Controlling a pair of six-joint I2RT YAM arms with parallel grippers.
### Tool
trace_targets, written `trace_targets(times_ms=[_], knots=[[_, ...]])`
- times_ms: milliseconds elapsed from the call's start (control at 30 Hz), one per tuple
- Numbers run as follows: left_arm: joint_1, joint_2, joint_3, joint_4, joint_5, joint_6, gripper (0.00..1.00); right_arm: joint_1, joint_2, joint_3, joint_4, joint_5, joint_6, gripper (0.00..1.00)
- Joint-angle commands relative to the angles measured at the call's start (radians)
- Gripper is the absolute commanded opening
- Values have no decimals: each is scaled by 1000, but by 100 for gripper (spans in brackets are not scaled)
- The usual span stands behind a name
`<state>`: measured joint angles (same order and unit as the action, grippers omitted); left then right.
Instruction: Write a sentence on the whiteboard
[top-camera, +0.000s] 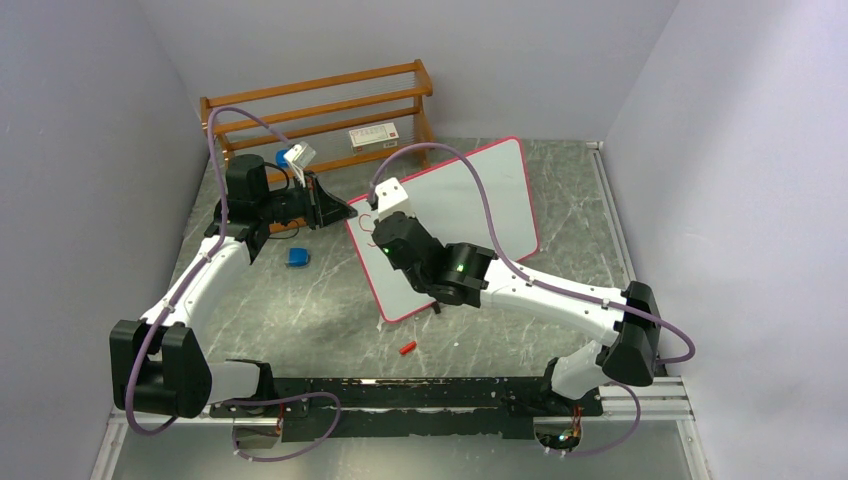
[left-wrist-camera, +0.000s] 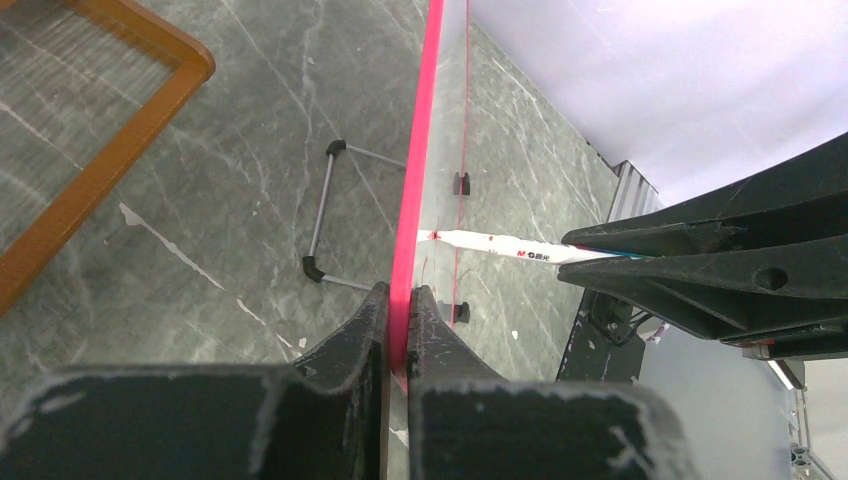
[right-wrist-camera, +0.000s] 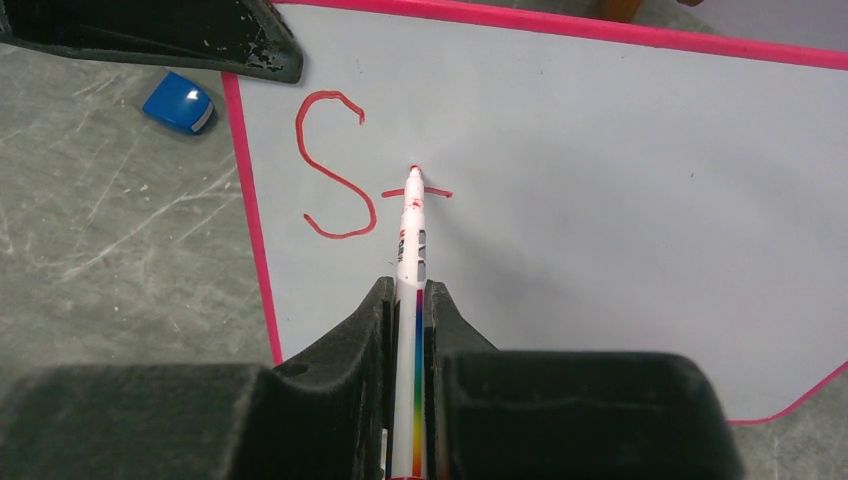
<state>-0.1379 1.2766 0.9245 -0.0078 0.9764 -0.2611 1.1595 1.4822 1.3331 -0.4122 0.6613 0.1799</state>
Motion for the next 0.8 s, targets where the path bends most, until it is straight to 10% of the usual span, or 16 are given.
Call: trace_targets(times_ms=[0, 767], knots=[[-26, 23, -1, -63, -2, 56, 5, -4, 5, 10, -21, -7, 21, 0], [-26, 23, 2, -69, -7, 61, 5, 9, -16, -50, -99, -36, 77, 0]])
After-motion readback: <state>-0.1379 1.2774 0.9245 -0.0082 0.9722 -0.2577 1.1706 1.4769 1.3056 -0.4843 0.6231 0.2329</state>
